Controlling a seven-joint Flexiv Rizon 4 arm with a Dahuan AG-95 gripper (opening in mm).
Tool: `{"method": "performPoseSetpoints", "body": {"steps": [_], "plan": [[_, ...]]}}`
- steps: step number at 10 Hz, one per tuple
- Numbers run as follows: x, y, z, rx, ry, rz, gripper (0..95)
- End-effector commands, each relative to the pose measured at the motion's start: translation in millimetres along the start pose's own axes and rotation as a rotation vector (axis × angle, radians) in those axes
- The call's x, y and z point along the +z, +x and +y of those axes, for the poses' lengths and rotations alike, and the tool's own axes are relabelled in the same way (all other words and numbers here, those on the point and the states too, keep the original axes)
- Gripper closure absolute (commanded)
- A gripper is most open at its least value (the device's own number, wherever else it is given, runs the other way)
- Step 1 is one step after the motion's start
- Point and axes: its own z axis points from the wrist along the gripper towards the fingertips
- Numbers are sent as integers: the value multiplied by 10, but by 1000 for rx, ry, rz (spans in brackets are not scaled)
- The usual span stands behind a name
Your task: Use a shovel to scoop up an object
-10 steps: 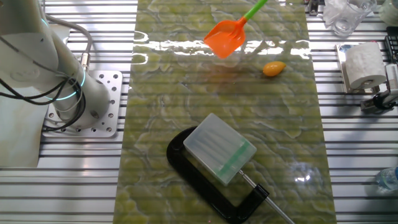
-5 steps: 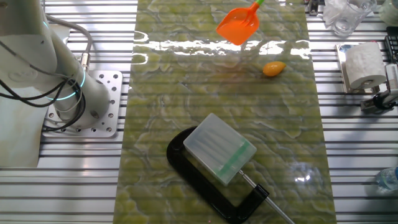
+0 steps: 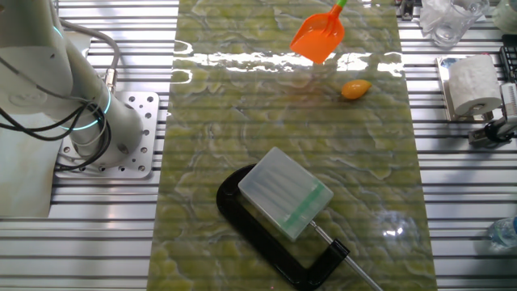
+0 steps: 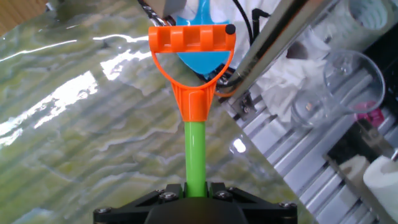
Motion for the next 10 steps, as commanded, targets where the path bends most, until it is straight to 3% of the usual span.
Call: {"method": "performPoseSetpoints", "body": {"steps": [1, 5, 10], "plan": [[-17, -9, -7, 18, -5, 26, 950], [-46, -17, 2, 55, 9, 57, 950], [-46, -17, 2, 62, 17, 51, 950]]}}
